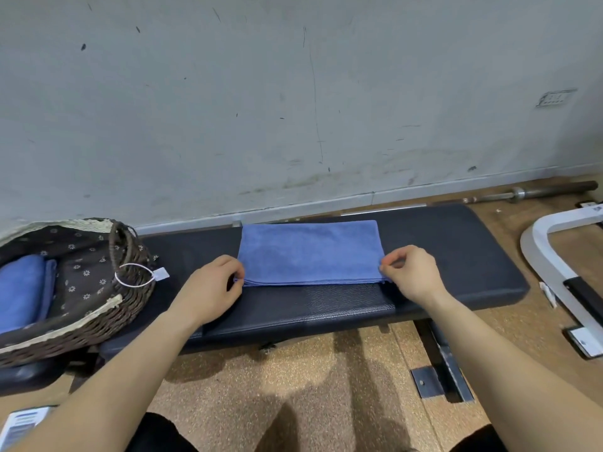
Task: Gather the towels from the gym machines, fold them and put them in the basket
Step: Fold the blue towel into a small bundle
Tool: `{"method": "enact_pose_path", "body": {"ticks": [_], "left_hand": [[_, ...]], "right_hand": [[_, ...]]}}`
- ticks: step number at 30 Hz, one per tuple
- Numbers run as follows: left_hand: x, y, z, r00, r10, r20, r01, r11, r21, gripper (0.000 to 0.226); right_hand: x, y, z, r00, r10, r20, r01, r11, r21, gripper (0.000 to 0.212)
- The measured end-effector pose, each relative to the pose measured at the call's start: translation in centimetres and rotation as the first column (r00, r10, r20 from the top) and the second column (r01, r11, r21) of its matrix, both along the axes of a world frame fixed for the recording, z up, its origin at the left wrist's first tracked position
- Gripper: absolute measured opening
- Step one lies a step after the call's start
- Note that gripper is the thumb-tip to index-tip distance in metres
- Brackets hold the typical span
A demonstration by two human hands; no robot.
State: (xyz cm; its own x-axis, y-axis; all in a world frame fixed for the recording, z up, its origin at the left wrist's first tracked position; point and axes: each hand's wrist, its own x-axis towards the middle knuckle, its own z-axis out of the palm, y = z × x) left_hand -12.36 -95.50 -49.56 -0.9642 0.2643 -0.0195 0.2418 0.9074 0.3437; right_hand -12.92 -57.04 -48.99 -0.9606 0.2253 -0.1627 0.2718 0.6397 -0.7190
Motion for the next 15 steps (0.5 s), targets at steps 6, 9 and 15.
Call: {"method": "enact_pose_path", "body": {"ticks": [6, 9, 15], "left_hand": [[-1.0, 1.6, 1.5, 0.995, 0.042, -0.087, -0.057, 0.981, -0.184, 0.017], [-3.1, 4.9, 2.2, 0.983, 0.066, -0.171, -0.079, 0.994, -0.069, 0.026], [-7.4, 11.6, -1.9, 0.996, -0.065, 0.058, 0.076, 0.975, -0.207, 0.06]], "right_hand": [[-1.2, -0.8, -0.2, 0.992, 0.129, -0.004, -0.119, 0.93, 0.349, 0.003], [-2.8, -3.4, 0.1, 0.965, 0.211, -0.159, -0.121, 0.887, 0.445, 0.022], [-6.3, -10.2, -2.9, 0.854, 0.517, 0.052, -0.473, 0.732, 0.491, 0.066]]}}
